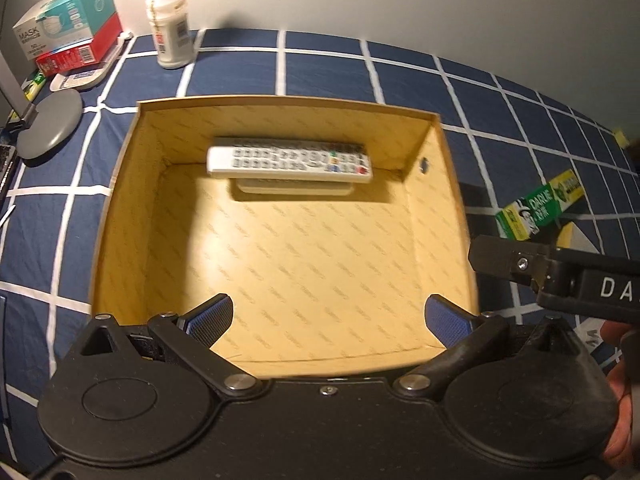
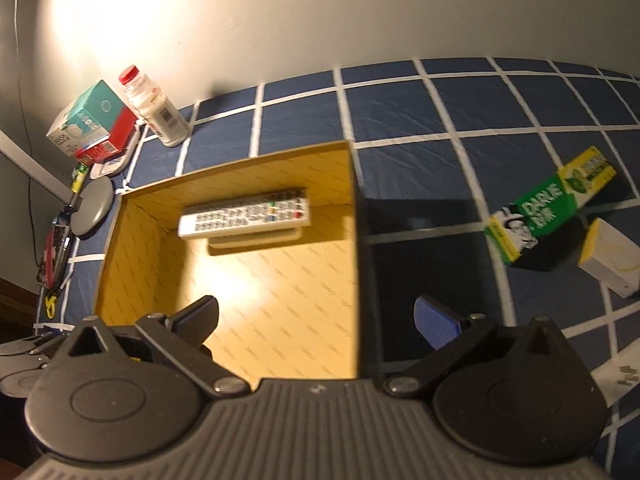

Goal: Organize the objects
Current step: 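Move the right gripper to the flat white plate with metal hooks, then close the right gripper on the edge of the white plate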

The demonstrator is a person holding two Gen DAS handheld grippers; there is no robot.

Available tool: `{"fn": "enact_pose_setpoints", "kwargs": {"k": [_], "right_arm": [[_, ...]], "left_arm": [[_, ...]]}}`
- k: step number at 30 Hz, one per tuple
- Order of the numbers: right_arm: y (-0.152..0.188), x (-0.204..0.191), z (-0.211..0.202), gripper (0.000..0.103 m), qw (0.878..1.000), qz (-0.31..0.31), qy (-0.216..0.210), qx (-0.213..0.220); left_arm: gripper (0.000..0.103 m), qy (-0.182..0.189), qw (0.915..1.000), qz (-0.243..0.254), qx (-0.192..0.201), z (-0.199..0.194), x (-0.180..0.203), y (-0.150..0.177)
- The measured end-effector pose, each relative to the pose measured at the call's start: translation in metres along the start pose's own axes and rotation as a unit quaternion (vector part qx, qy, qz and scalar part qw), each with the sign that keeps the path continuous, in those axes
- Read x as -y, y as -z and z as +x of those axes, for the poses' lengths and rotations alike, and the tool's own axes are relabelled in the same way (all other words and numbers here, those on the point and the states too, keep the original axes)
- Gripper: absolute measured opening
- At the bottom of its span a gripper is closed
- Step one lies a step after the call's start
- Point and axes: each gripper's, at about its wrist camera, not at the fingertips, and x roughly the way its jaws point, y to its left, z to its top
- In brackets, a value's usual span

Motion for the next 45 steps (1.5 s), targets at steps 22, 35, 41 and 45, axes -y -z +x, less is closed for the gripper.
{"fn": "enact_pose_setpoints", "kwargs": {"k": [22, 35, 41, 45], "right_arm": [[0.018, 0.214, -0.030, 0.103, 0.998, -0.035, 0.024, -0.050], [0.043, 0.310, -0.017, 0.103, 0.992, -0.063, 0.048, -0.101], [0.053, 0.335, -0.002, 0.103, 0.989, -0.064, 0.049, -0.127], [0.057, 0.342, 0.009, 0.103, 0.986, -0.068, 0.047, -0.141]], "left_arm": [[0.103, -0.025, 0.9980, -0.047, -0.034, 0.046, 0.185, 0.065], [0.103, -0.016, 0.9953, -0.066, -0.070, 0.093, 0.268, 0.108], [0.103, -0.007, 0.9934, -0.067, -0.093, 0.118, 0.295, 0.121], [0.103, 0.001, 0.9920, -0.070, -0.105, 0.133, 0.306, 0.126]]}}
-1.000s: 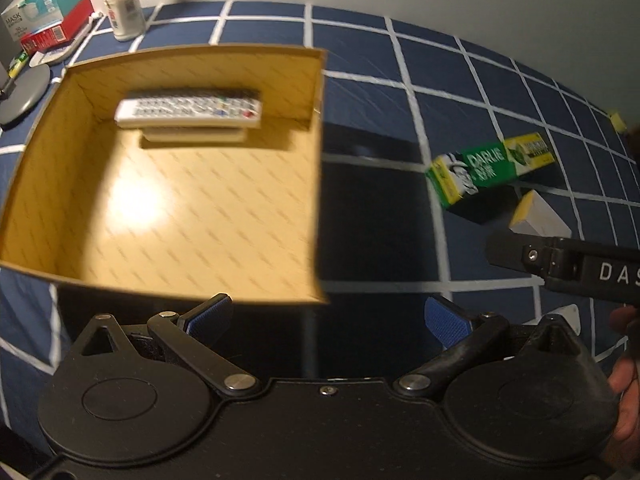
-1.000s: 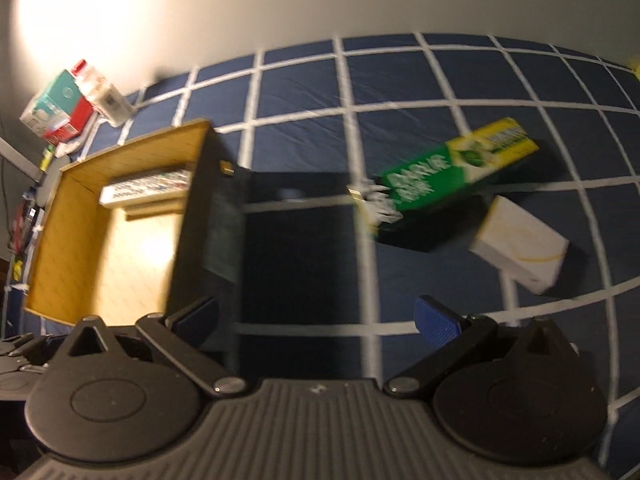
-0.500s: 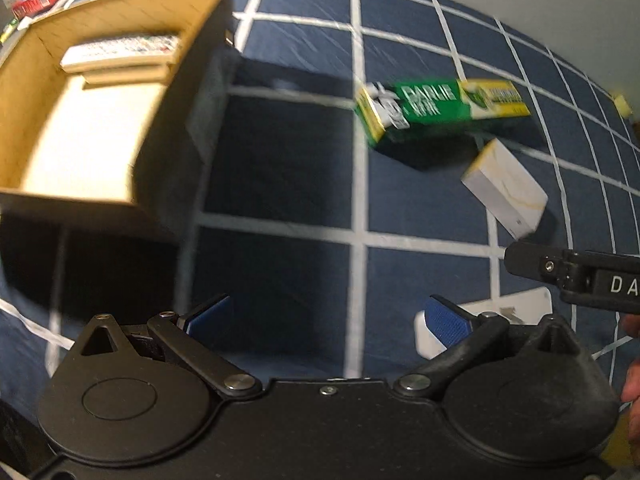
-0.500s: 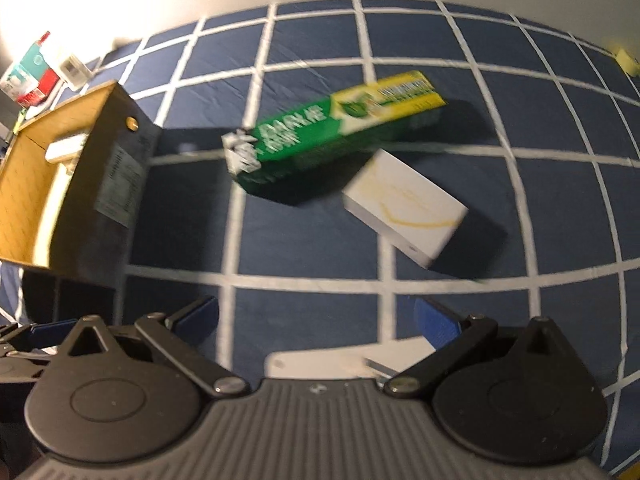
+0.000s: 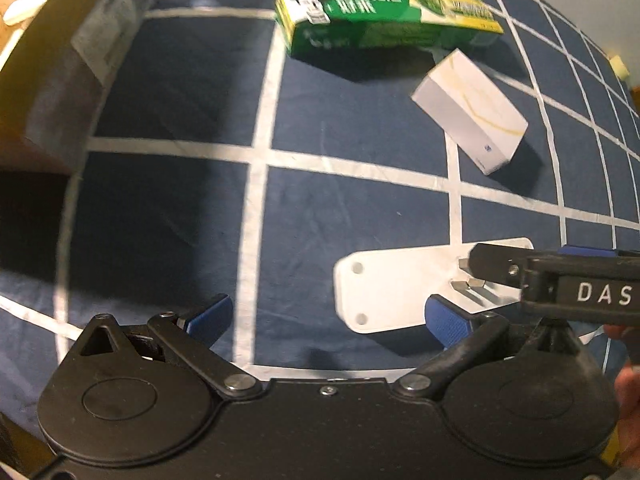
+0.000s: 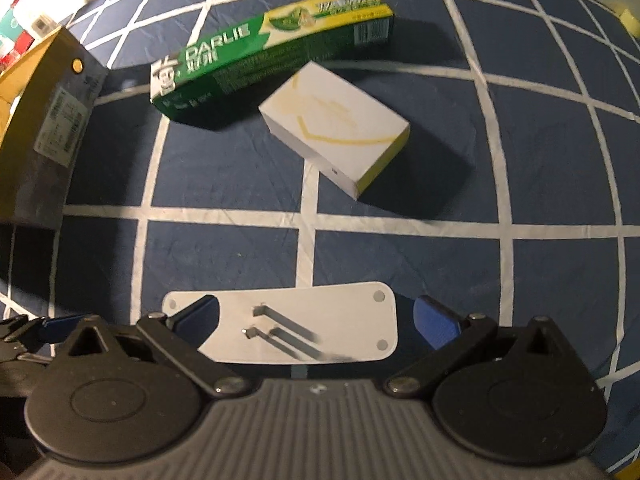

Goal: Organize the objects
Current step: 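Close the right gripper on the edge of the white plate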

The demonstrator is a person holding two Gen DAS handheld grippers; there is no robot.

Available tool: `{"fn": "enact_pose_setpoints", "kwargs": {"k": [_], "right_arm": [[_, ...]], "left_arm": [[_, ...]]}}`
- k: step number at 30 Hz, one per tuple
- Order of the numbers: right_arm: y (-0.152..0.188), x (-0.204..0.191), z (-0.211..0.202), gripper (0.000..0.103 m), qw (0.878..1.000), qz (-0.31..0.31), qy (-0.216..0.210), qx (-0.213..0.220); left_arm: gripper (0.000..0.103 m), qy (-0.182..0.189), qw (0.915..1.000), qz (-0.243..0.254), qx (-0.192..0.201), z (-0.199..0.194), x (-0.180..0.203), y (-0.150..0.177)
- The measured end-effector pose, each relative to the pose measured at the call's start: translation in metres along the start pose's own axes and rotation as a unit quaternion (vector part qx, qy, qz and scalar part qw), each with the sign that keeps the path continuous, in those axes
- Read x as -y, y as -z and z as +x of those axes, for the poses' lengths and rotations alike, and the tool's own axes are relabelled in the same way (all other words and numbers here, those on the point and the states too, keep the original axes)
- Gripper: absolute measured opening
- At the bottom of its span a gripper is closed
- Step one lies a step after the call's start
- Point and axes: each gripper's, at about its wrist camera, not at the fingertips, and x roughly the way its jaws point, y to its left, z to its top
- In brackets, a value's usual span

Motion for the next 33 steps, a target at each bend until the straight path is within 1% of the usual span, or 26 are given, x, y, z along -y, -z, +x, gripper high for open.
{"fn": "enact_pose_setpoints", "kwargs": {"k": [5, 12, 14, 16, 19, 21, 22, 23, 25, 26, 33], "right_arm": [[0.001, 0.003, 0.013, 0.102, 1.000, -0.007, 0.001, -0.017], [-0.001, 0.008, 0.023, 0.100, 0.999, -0.003, -0.014, -0.033], [-0.001, 0.009, 0.025, 0.098, 0.999, -0.004, -0.020, -0.037], [-0.002, 0.009, 0.026, 0.093, 0.999, 0.001, -0.031, -0.044], [-0.003, 0.008, 0.027, 0.093, 0.998, 0.000, -0.034, -0.045], [-0.003, 0.009, 0.028, 0.093, 0.998, 0.000, -0.036, -0.045], [-0.003, 0.010, 0.028, 0.093, 0.998, 0.000, -0.038, -0.045], [-0.003, 0.010, 0.028, 0.093, 0.998, 0.001, -0.038, -0.046], [-0.003, 0.010, 0.027, 0.087, 0.998, 0.002, -0.032, -0.045], [-0.004, 0.011, 0.027, 0.087, 0.998, 0.002, -0.034, -0.046], [-0.003, 0.013, 0.026, 0.087, 0.998, 0.008, -0.039, -0.046]], "left_arm": [[0.103, 0.013, 0.9998, -0.005, -0.015, 0.017, 0.010, 0.003], [0.103, 0.024, 0.9993, -0.016, -0.025, 0.030, 0.019, 0.001], [0.103, 0.028, 0.9991, -0.016, -0.027, 0.032, 0.020, 0.000], [0.103, 0.029, 0.9990, -0.016, -0.031, 0.034, 0.020, -0.002], [0.103, 0.031, 0.9988, -0.018, -0.035, 0.036, 0.021, -0.004], [0.101, 0.033, 0.9988, -0.012, -0.035, 0.036, 0.022, -0.005], [0.099, 0.035, 0.9987, -0.012, -0.035, 0.036, 0.022, -0.005], [0.094, 0.041, 0.9984, -0.014, -0.036, 0.035, 0.022, -0.004], [0.086, 0.056, 0.9975, -0.020, -0.037, 0.034, 0.022, -0.005], [0.084, 0.059, 0.9973, -0.020, -0.038, 0.032, 0.023, -0.005], [0.083, 0.055, 0.9977, -0.011, -0.037, 0.029, 0.026, -0.006]]}}
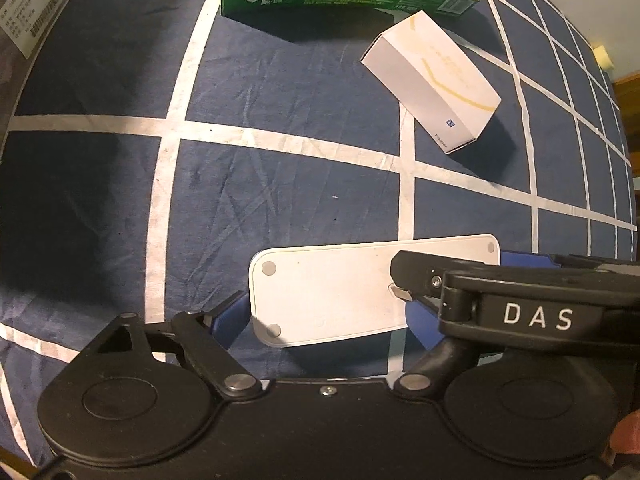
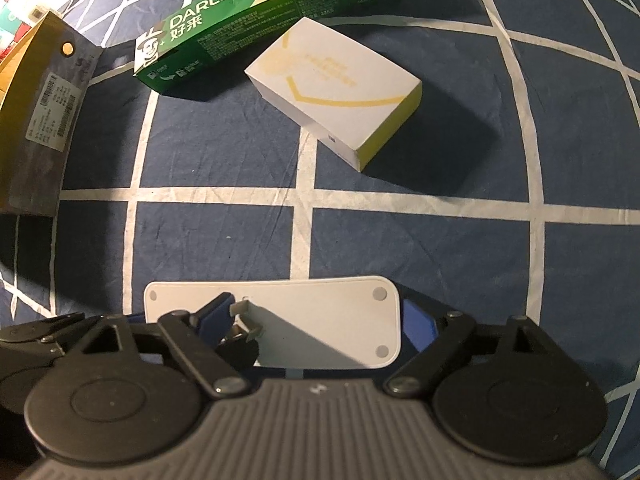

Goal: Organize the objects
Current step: 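Close the right gripper on the edge of the white plate, then carry the white plate with the right gripper into the box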

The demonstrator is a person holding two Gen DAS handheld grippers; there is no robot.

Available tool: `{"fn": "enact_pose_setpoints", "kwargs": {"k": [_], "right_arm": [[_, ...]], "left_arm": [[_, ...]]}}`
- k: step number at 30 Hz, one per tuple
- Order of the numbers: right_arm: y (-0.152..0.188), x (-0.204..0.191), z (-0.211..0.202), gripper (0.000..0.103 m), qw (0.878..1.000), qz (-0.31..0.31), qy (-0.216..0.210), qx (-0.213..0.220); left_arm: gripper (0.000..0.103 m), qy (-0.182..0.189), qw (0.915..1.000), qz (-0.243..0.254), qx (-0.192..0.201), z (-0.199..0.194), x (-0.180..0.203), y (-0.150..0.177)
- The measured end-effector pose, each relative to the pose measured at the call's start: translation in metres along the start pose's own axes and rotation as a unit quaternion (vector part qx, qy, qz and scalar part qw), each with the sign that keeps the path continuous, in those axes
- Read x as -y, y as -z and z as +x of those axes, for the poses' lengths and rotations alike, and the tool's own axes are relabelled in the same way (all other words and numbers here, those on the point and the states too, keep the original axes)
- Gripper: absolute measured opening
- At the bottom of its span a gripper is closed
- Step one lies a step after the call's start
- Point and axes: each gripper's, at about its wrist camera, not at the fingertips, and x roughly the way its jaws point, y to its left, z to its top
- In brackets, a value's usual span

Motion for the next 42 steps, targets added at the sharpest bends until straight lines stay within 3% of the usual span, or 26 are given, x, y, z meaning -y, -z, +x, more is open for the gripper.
{"fn": "enact_pose_setpoints", "kwargs": {"k": [16, 25, 42], "right_arm": [[-0.011, -0.041, -0.025, 0.087, 0.999, -0.013, -0.018, 0.028], [-0.024, -0.089, -0.041, 0.087, 0.998, -0.016, -0.026, 0.052], [-0.051, -0.209, -0.073, 0.087, 0.993, 0.019, -0.040, 0.111]], "left_arm": [[0.083, -0.011, 0.9994, 0.008, 0.031, -0.045, -0.026, -0.011], [0.083, -0.019, 0.9982, 0.014, 0.054, -0.085, -0.059, -0.027], [0.083, -0.035, 0.9928, 0.070, 0.091, -0.176, -0.145, -0.077]]}}
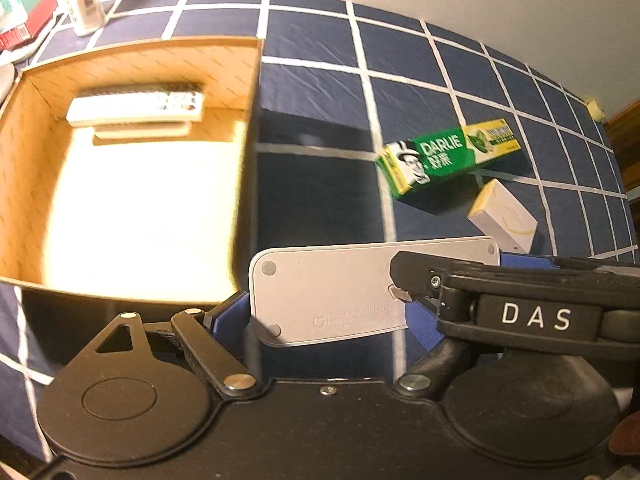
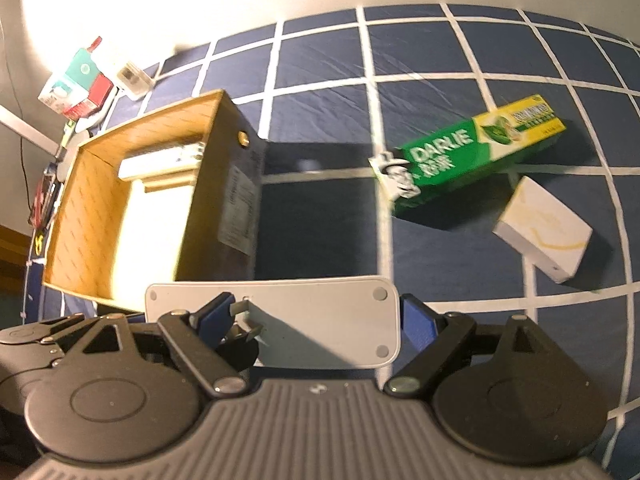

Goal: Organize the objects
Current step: 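Carry the white plate with the right gripper into the box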

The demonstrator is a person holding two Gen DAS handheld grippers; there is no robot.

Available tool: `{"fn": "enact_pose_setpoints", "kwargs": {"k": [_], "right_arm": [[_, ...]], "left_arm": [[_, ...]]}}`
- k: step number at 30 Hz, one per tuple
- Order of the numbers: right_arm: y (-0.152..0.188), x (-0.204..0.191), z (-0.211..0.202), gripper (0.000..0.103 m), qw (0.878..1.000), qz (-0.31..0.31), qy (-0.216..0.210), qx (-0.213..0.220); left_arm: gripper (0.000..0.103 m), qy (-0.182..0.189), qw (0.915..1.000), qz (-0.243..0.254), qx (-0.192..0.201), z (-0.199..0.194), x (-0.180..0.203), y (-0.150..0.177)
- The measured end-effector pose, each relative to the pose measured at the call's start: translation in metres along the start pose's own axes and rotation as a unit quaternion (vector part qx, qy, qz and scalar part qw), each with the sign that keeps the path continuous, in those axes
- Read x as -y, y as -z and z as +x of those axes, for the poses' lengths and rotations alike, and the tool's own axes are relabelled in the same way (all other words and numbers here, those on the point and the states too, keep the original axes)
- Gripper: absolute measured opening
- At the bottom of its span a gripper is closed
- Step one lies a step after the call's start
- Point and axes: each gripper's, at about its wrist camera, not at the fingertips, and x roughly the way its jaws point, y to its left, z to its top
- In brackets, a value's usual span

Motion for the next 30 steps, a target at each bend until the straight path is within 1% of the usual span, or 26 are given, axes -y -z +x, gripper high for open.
{"fn": "enact_pose_setpoints", "kwargs": {"k": [7, 15, 22, 30], "right_arm": [[-0.003, -0.048, 0.006, 0.087, 1.000, 0.021, 0.002, 0.023], [-0.005, -0.096, 0.017, 0.087, 0.998, 0.042, 0.004, 0.038], [-0.022, -0.132, 0.031, 0.087, 0.999, 0.036, 0.008, 0.036], [-0.055, -0.170, 0.067, 0.087, 1.000, 0.019, 0.004, 0.020]], "left_arm": [[0.083, 0.001, 0.9996, 0.025, 0.008, -0.016, -0.044, -0.015], [0.083, 0.003, 0.9987, 0.050, 0.011, -0.028, -0.088, -0.028], [0.083, 0.006, 0.9991, 0.039, 0.011, -0.033, -0.126, -0.043], [0.083, 0.002, 0.9998, 0.019, 0.004, -0.019, -0.172, -0.074]]}}
